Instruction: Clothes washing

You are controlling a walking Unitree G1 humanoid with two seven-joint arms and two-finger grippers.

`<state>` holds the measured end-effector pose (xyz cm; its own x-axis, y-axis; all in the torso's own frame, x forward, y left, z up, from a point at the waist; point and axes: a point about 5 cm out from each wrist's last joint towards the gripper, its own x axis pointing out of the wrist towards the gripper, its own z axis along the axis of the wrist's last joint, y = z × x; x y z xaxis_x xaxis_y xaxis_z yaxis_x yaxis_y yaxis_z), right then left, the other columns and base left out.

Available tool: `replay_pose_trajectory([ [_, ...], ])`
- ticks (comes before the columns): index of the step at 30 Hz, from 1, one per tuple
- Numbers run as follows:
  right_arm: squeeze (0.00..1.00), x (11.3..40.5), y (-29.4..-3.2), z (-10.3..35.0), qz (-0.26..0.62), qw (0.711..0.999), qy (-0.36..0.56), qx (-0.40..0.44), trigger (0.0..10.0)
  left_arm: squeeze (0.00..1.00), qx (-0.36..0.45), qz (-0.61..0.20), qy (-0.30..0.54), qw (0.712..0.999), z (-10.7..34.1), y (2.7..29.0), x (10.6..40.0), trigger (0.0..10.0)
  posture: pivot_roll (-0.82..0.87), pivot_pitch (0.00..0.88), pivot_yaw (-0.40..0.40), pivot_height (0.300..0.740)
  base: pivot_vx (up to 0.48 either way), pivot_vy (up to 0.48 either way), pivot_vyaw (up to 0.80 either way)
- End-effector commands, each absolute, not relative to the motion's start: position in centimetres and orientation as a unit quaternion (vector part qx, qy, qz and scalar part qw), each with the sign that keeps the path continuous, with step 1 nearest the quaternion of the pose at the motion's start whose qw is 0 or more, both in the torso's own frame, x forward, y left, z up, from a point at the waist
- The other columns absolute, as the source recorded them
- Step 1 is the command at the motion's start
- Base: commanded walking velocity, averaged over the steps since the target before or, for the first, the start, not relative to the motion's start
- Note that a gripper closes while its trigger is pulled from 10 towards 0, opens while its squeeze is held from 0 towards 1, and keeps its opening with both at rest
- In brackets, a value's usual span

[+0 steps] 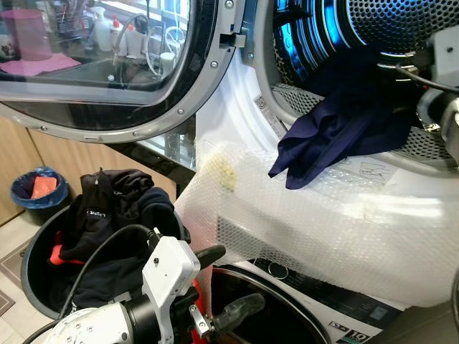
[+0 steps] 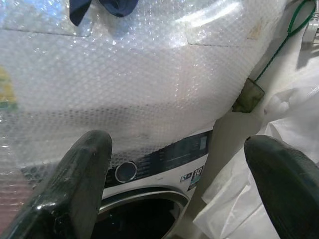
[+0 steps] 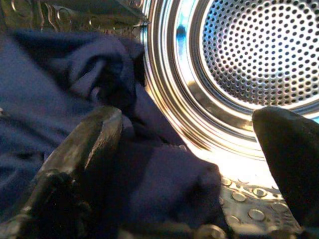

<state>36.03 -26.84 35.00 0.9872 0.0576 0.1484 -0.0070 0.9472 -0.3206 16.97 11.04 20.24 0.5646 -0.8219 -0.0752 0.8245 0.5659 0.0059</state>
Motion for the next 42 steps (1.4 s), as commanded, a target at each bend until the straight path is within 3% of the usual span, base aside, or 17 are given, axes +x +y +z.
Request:
replay_pose_trajectory([
  [1, 1.00, 35.0, -27.7, 36.3, 0.011, 0.981, -0.104, -0.162, 10.0, 0.00, 0.023, -0.470, 0.028, 0.882, 20.3, 10.9, 16.9, 10.0, 0.11, 0.000, -0.148, 0.740, 0.000, 0.000, 0.00],
  [5, 1.00, 33.6, -27.0, 36.4, 0.077, 0.981, -0.125, -0.128, 10.0, 0.00, 0.023, -0.476, 0.024, 0.879, 20.4, 10.8, 17.3, 10.0, 0.09, 0.000, -0.137, 0.740, 0.000, 0.000, 0.00],
  [6, 0.66, 33.1, -26.4, 36.2, 0.102, 0.977, -0.133, -0.130, 10.0, 0.00, 0.023, -0.478, 0.022, 0.878, 20.4, 10.7, 17.4, 10.0, 0.09, 0.000, -0.133, 0.740, 0.000, 0.000, 0.00],
  [7, 0.00, 32.7, -25.8, 36.0, 0.126, 0.974, -0.137, -0.130, 10.0, 0.00, 0.024, -0.479, 0.022, 0.877, 20.4, 10.7, 17.4, 10.0, 0.08, 0.000, -0.132, 0.740, 0.000, 0.000, 0.00],
  [13, 0.00, 29.8, -21.5, 33.6, 0.257, 0.947, -0.148, -0.126, 10.0, 0.00, 0.024, -0.483, 0.018, 0.875, 20.5, 10.7, 17.7, 10.0, 0.08, 0.000, -0.129, 0.740, 0.000, 0.000, 0.00],
  [18, 0.00, 28.7, -19.6, 32.1, 0.286, 0.936, -0.139, -0.149, 10.0, 0.00, 0.023, -0.483, 0.018, 0.875, 20.4, 10.7, 17.7, 10.0, 0.08, 0.000, -0.130, 0.740, 0.000, 0.000, 0.00],
  [22, 0.00, 29.7, -18.5, 30.9, 0.228, 0.954, -0.110, -0.163, 10.0, 0.00, 0.022, -0.483, 0.018, 0.875, 20.4, 10.6, 17.6, 10.0, 0.09, 0.000, -0.133, 0.740, 0.000, 0.000, 0.00],
  [30, 0.00, 31.8, -19.6, 29.7, 0.126, 0.979, -0.050, -0.152, 10.0, 0.00, 0.021, -0.481, 0.017, 0.876, 20.5, 10.6, 17.4, 10.0, 0.10, 0.000, -0.140, 0.740, 0.000, 0.000, 0.00],
  [42, 0.00, 33.8, -21.2, 29.0, 0.039, 0.983, 0.003, -0.178, 10.0, 0.00, 0.014, -0.477, 0.011, 0.879, 20.6, 10.2, 17.3, 10.0, 0.10, 0.007, -0.148, 0.740, 0.000, 0.000, 0.00],
])
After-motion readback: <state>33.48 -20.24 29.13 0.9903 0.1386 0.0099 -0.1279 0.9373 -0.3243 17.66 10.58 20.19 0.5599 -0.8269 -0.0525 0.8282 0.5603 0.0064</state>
